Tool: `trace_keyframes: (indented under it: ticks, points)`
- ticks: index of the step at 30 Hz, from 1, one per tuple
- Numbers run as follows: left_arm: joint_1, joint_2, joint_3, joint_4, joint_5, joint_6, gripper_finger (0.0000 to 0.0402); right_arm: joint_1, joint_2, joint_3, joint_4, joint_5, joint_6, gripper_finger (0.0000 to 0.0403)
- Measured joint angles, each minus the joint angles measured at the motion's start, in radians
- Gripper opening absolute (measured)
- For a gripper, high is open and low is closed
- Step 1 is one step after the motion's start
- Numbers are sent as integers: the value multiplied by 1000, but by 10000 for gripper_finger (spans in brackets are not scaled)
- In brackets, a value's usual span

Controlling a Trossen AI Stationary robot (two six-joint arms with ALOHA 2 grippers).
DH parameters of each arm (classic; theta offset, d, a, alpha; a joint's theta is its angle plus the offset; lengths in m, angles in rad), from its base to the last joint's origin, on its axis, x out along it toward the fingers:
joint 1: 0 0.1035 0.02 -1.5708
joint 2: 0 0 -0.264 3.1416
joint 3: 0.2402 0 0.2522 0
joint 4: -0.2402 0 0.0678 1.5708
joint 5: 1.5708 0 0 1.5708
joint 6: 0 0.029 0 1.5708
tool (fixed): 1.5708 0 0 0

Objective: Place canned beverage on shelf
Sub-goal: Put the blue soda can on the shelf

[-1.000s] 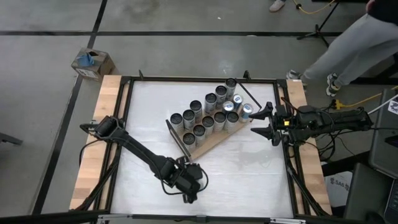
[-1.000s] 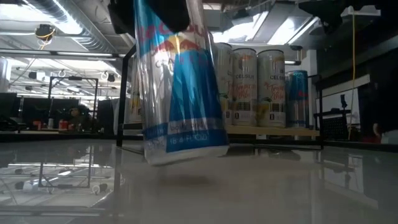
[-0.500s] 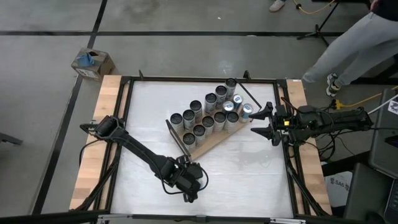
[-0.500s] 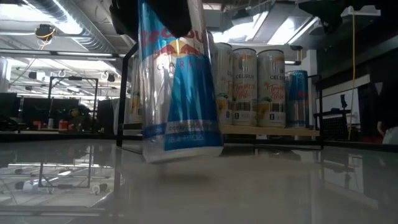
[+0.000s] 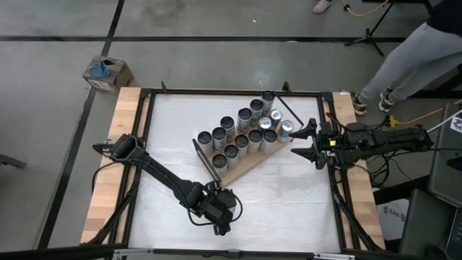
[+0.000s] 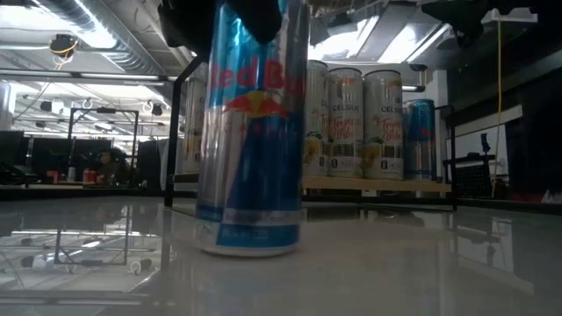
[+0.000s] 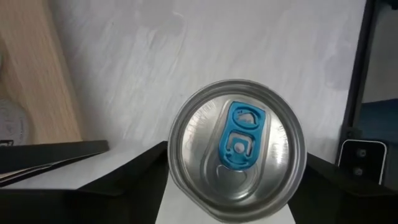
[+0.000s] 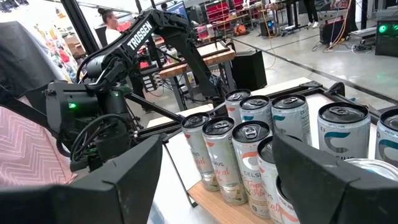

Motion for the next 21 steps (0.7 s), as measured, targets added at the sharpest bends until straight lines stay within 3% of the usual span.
trace_keyframes:
  ticks: [21]
  points:
    - [0, -20, 0, 8, -19, -20, 289, 0, 2, 0, 3, -1, 0, 294]
